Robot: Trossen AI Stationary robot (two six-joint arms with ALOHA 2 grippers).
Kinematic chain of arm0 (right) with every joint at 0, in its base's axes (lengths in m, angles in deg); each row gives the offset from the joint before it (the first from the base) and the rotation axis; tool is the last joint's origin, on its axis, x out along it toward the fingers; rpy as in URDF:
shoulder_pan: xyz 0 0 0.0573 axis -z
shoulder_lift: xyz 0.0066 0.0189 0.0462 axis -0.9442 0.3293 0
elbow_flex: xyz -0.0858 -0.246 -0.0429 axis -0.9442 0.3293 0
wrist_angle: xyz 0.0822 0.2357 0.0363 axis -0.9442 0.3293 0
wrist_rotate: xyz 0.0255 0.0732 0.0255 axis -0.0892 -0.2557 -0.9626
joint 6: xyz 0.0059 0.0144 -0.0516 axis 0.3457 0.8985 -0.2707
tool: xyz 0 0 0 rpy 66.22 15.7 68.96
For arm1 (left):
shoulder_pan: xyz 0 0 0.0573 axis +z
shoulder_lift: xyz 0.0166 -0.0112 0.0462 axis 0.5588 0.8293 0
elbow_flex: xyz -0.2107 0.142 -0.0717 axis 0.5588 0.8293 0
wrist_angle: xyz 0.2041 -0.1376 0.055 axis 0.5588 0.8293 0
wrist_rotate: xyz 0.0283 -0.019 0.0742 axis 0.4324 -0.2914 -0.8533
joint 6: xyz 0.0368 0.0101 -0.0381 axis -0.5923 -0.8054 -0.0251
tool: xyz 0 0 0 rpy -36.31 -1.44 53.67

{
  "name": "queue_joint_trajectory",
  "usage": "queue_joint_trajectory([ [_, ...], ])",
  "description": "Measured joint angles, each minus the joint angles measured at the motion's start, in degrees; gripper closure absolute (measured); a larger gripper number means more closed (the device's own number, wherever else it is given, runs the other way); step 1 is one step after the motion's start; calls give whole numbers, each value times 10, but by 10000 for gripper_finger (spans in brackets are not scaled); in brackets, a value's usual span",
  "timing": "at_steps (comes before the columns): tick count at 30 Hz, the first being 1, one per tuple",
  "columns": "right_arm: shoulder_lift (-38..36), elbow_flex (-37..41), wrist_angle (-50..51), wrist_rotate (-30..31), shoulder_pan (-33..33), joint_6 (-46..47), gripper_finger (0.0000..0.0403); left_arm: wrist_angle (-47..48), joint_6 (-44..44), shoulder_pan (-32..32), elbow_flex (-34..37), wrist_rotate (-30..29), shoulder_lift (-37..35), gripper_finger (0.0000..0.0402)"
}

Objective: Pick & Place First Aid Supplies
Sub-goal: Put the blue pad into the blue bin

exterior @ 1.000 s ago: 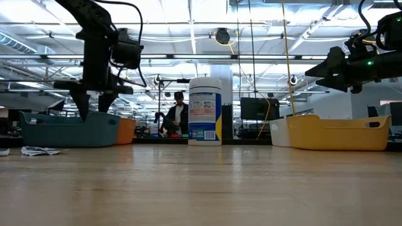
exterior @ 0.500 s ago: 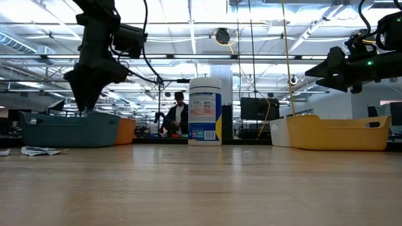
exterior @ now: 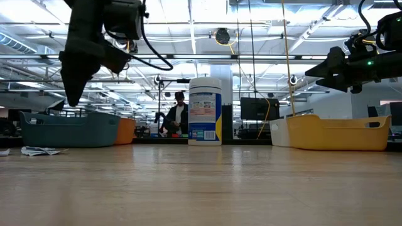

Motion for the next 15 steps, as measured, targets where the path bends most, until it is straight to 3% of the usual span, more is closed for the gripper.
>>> queue_joint_trajectory([
  [8, 0, 0, 0, 0, 0, 0, 66, -2, 53, -74, 0, 7, 4, 209],
  [15, 0, 0, 0, 0, 0, 0, 66, -11, 107, -110, 11, 6, 59, 220],
])
